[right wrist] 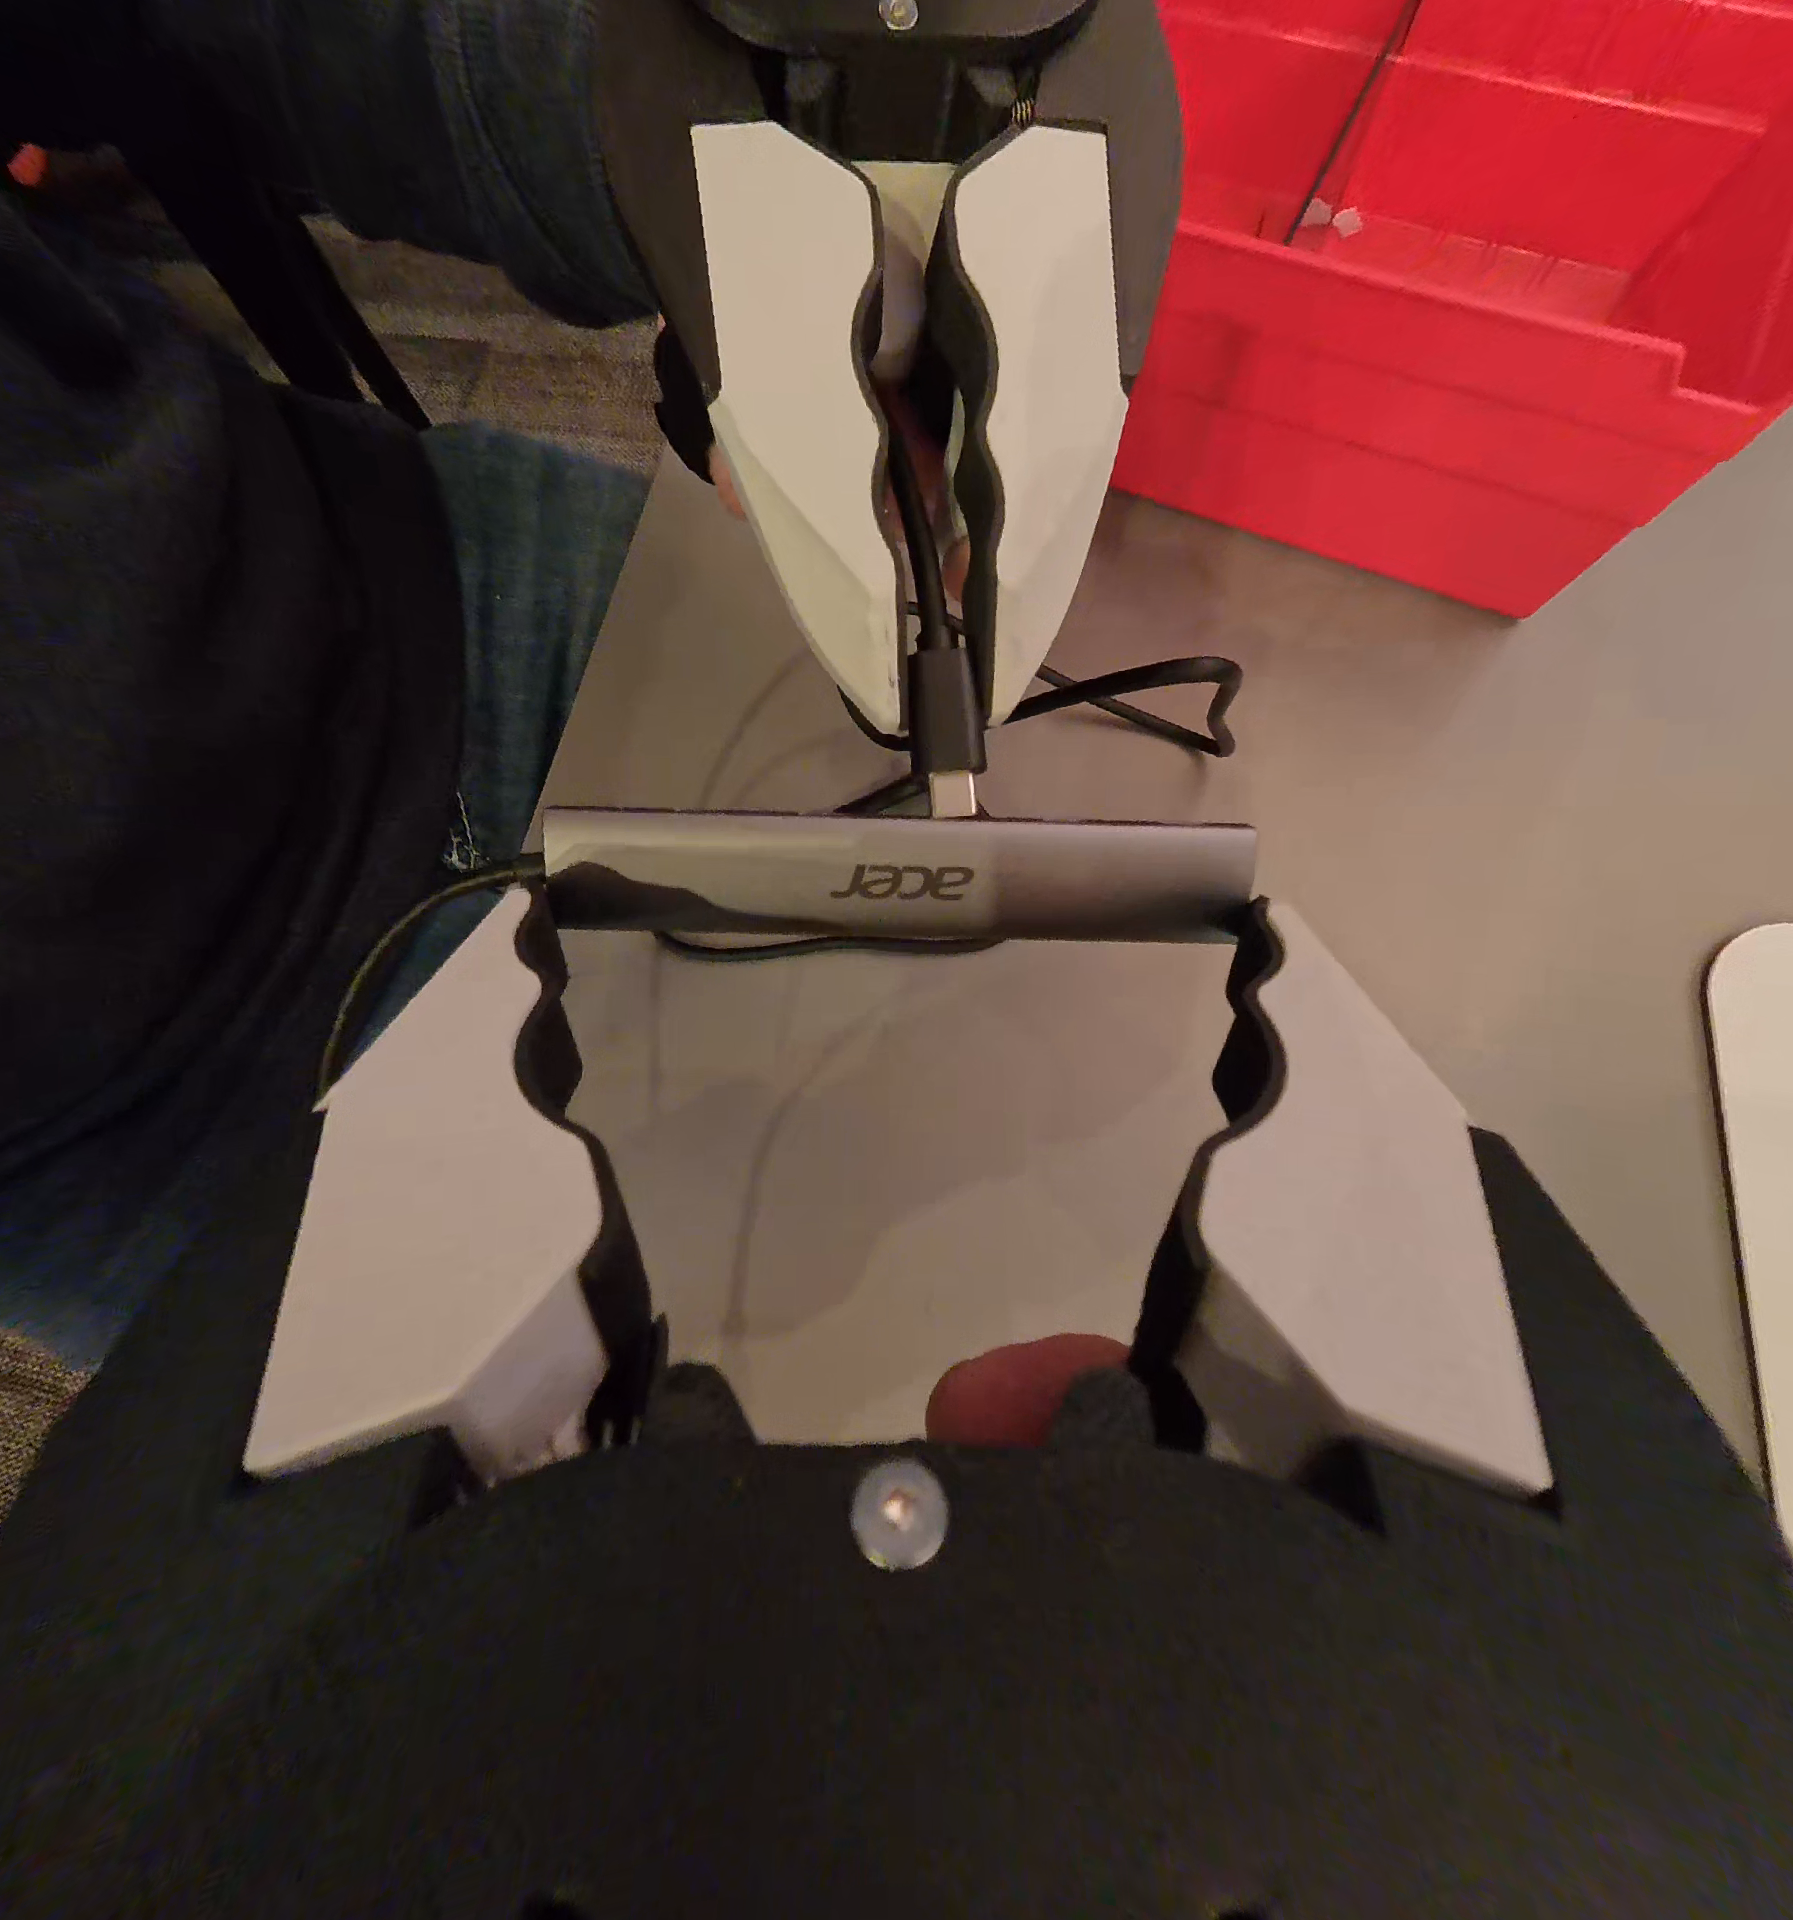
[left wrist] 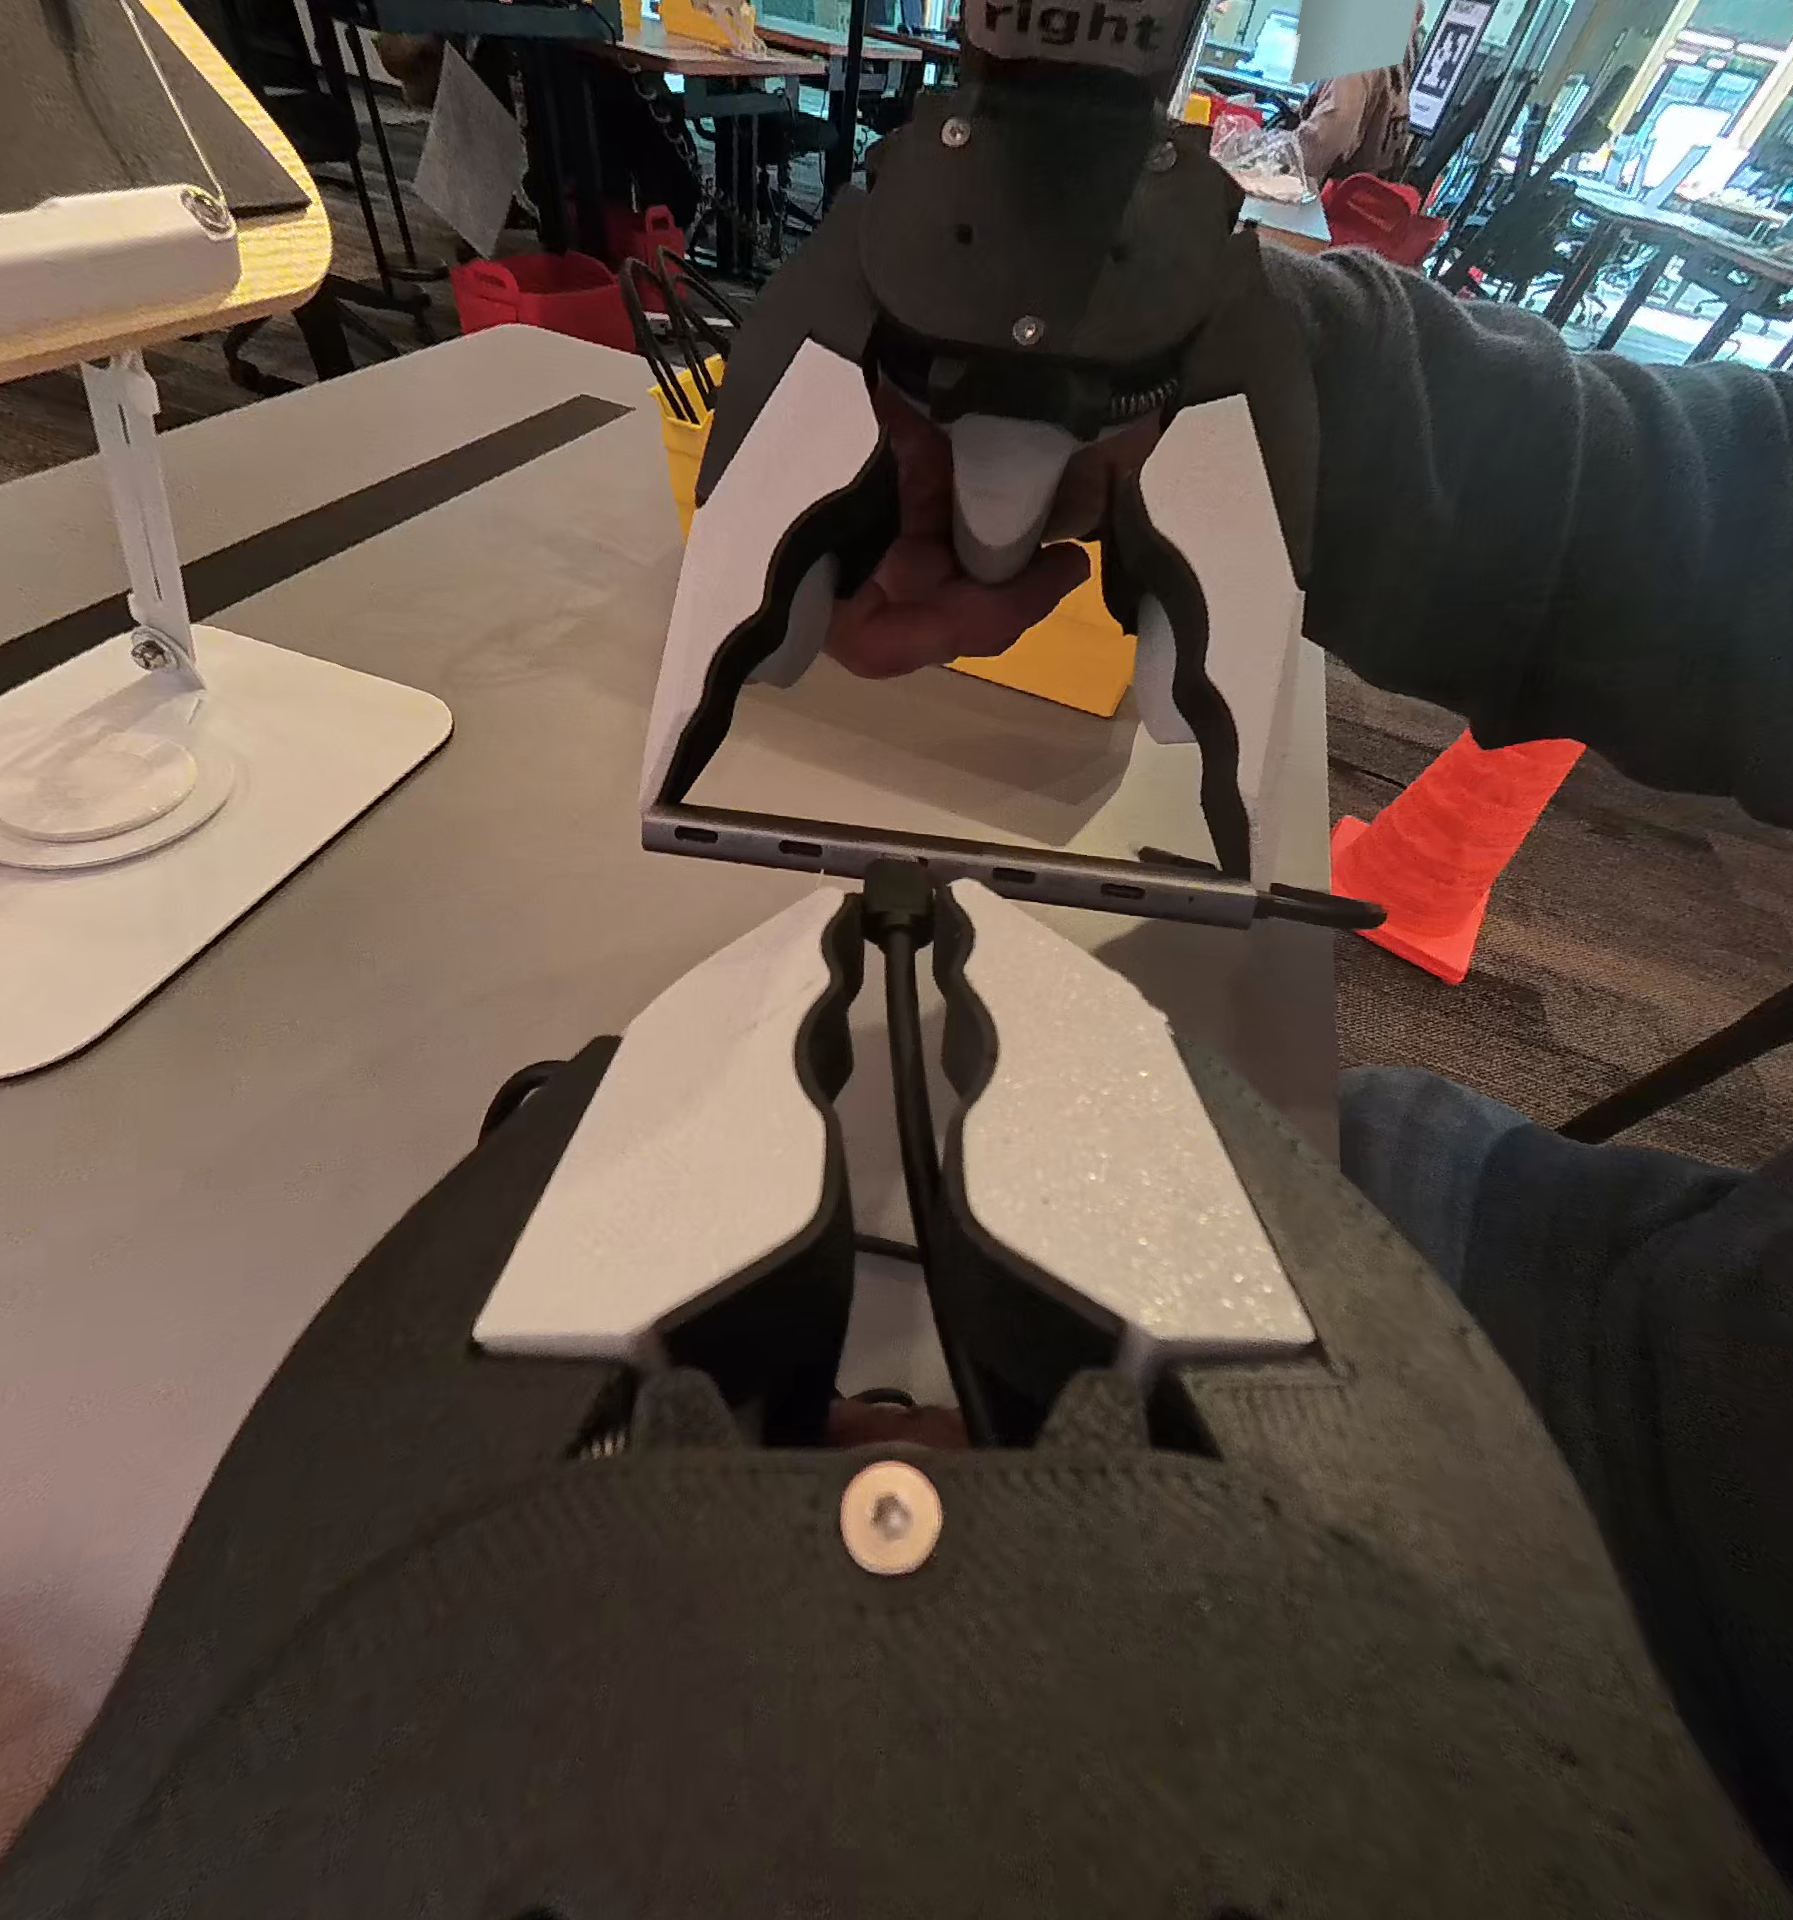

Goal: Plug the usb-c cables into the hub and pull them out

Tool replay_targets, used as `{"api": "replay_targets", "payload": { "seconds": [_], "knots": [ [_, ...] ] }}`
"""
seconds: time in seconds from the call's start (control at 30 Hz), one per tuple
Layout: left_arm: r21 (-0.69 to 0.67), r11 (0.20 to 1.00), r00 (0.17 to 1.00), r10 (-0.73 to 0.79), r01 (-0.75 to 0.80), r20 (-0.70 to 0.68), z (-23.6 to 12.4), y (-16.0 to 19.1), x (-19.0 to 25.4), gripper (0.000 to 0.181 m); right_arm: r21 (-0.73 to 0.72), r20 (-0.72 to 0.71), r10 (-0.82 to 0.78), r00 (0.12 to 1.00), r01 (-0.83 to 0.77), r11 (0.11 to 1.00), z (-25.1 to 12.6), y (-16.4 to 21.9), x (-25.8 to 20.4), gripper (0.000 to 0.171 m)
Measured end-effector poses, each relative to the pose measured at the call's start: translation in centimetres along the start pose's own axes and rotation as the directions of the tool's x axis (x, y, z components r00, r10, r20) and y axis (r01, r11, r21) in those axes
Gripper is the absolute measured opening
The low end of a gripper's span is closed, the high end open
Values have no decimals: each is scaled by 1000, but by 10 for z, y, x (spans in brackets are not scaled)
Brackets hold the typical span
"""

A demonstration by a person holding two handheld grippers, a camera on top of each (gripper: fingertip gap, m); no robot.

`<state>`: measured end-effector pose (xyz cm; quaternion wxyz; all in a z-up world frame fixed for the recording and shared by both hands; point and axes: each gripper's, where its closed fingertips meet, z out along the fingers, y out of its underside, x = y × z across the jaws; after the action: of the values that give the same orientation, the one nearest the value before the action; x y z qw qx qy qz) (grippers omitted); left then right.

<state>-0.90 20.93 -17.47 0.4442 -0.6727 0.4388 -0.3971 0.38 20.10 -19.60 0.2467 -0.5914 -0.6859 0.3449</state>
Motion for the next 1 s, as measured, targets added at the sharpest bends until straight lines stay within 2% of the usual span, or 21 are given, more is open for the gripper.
{"api": "replay_targets", "payload": {
  "seconds": [0.53,1.0],
  "knots": [
    [-4,1000,999,-12,12,-29,1,0,4,12,-26,1,-42,999,42,999,-1,-3,-2,124],
    [69,997,999,-31,33,-27,-4,-12,3,12,57,-31,-48,998,50,997,-8,-15,0,124]
  ]
}}
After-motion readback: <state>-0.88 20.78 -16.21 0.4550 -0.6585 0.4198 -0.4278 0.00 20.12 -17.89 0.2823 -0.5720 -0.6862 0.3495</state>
